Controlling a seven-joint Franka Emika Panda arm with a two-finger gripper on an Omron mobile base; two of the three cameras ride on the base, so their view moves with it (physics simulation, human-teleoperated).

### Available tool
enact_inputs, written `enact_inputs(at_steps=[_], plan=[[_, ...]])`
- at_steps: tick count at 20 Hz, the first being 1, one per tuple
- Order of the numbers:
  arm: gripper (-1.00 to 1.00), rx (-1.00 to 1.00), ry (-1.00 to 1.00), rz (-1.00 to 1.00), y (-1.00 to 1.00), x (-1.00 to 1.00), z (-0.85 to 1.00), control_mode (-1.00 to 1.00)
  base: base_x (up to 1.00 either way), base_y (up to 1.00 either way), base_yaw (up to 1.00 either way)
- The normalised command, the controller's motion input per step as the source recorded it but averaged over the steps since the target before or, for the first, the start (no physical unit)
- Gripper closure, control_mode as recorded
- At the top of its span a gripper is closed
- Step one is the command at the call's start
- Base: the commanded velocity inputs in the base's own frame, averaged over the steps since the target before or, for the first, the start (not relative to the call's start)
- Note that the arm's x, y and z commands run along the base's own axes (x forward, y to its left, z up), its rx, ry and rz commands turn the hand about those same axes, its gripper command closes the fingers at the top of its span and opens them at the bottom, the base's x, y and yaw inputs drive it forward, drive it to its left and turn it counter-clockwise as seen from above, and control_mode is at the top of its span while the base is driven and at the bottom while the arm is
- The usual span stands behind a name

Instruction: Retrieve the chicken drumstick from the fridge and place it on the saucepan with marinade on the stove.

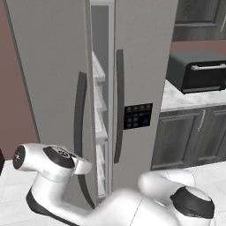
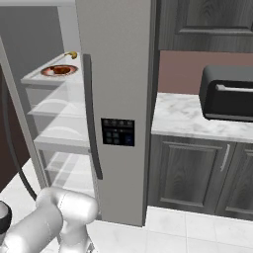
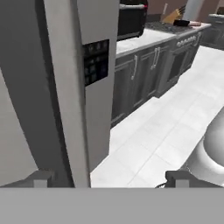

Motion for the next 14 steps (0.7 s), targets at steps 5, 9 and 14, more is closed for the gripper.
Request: enact_inputs(at_steps=[5, 9, 14], plan=[[-1.0, 0.33, -0.02, 0.12, -0.99, -0.46, 0.56, -1.0, 0.0, 0.0, 0.0], [-1.0, 0.32, 0.0, 0.18, -1.0, -0.48, 0.44, -1.0, 0.0, 0.0, 0.0], [-1.0, 0.3, 0.0, 0.19, -1.0, -0.62, 0.35, -1.0, 0.0, 0.0, 0.0]])
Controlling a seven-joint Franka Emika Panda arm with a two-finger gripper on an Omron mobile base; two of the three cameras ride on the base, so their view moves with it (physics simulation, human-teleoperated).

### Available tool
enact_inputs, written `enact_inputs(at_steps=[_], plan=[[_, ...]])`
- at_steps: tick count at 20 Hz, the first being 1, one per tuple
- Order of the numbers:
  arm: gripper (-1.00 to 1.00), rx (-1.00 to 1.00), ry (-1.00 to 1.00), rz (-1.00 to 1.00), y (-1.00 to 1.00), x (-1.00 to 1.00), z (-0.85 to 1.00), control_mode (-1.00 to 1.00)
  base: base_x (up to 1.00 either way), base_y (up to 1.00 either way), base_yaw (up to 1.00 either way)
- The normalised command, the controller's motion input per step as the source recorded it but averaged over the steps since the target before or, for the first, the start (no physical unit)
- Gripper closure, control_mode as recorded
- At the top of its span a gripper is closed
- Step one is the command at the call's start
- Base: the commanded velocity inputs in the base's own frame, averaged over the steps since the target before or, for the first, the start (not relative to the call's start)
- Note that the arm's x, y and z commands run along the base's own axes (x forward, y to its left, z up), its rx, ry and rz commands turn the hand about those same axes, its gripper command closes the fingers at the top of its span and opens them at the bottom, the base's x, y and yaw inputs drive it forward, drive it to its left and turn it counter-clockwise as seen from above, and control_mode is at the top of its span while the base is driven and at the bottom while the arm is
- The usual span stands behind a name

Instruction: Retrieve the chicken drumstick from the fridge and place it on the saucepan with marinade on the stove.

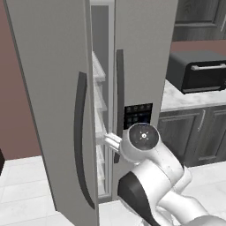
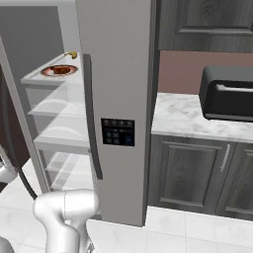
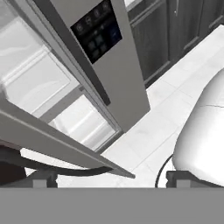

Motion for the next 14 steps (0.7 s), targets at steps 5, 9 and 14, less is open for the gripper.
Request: enact_inputs(at_steps=[5, 9, 14], plan=[[-1.0, 0.28, 0.0, 0.31, -0.97, -0.33, 0.42, -1.0, 0.0, 0.0, 0.0], [-1.0, 0.26, 0.0, 0.39, -0.81, 0.12, 0.34, -1.0, 0.0, 0.0, 0.0], [-1.0, 0.05, 0.0, 0.34, -0.34, 0.53, 0.1, -1.0, 0.0, 0.0, 0.0]])
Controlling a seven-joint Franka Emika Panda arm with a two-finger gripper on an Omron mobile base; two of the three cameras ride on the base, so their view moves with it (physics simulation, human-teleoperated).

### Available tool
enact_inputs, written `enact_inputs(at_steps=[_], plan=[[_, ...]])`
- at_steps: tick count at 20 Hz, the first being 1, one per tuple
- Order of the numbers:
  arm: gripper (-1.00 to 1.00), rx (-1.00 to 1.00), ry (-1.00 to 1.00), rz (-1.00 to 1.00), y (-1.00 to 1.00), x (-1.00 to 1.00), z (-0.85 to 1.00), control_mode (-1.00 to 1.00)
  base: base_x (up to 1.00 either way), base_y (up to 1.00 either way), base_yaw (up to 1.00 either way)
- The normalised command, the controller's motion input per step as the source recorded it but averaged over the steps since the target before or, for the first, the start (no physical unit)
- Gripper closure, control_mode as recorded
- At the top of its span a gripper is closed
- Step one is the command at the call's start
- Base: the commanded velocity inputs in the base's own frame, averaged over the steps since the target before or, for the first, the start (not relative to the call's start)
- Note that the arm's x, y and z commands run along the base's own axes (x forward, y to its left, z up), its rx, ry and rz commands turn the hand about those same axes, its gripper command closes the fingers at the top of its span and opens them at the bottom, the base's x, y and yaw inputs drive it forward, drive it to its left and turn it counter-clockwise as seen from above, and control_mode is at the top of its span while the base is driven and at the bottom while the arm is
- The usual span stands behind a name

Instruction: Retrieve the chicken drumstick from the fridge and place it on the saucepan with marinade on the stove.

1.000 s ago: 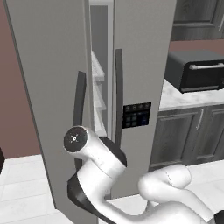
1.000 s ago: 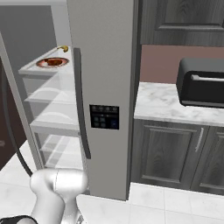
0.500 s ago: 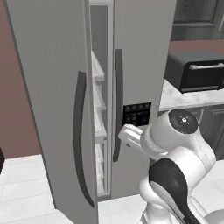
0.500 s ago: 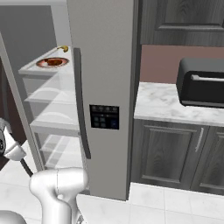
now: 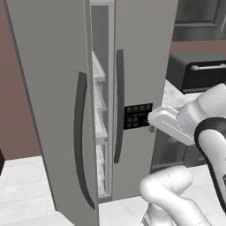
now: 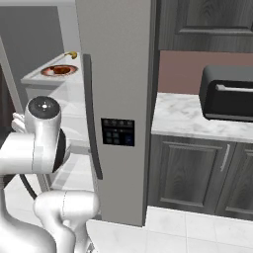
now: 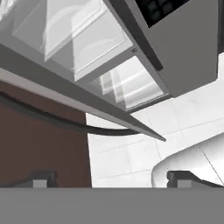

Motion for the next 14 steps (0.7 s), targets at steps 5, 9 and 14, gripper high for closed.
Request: enact_inputs(at_steps=[5, 9, 14], plan=[[-1.0, 0.04, -0.02, 0.2, 0.06, 0.88, 0.01, -1.0, 0.0, 0.0, 0.0], [-1.0, 0.04, 0.0, 0.1, 0.32, 1.0, 0.0, -1.0, 0.0, 0.0, 0.0], [-1.0, 0.02, 0.0, 0.05, 0.45, 1.0, 0.0, -1.0, 0.0, 0.0, 0.0]])
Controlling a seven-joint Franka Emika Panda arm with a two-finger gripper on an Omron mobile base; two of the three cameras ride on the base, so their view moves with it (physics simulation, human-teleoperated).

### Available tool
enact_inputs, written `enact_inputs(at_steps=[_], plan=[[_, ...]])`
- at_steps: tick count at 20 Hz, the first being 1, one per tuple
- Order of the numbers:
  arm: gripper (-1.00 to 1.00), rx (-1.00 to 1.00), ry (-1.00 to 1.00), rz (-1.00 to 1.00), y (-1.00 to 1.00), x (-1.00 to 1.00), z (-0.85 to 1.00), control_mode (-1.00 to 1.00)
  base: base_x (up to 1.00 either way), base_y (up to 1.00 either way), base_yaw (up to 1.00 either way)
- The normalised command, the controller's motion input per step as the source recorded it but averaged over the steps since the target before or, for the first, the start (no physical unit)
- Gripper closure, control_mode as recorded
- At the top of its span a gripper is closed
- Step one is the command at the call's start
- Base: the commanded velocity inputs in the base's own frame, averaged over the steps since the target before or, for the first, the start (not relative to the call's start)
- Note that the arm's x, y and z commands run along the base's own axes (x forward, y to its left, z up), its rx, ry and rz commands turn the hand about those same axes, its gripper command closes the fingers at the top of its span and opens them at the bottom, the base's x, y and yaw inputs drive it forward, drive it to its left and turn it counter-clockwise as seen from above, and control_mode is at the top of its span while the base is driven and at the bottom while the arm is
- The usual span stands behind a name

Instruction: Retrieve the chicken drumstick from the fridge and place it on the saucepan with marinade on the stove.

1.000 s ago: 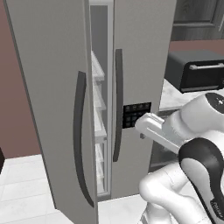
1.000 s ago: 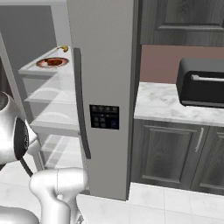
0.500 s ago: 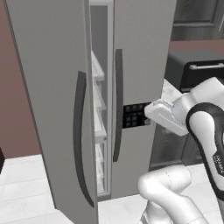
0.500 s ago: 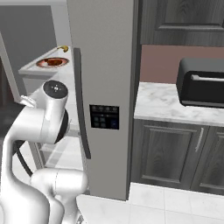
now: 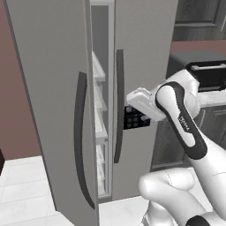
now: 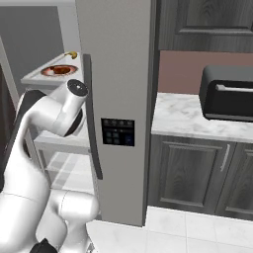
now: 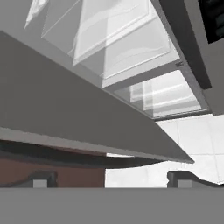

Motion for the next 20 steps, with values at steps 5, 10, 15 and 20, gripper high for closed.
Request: enact_inputs(at_steps=[5, 10, 15, 20], plan=[[-1.0, 0.02, 0.0, 0.02, 0.6, 0.97, 0.0, -1.0, 0.0, 0.0, 0.0], [-1.0, 0.0, 0.0, 0.04, 0.43, 0.47, 0.0, -1.0, 0.0, 0.0, 0.0], [-1.0, 0.0, 0.0, 0.09, 0.53, 0.14, 0.0, -1.0, 0.0, 0.0, 0.0], [-1.0, 0.0, 0.0, 0.21, 0.55, 0.0, 0.0, -1.0, 0.0, 0.0, 0.0]])
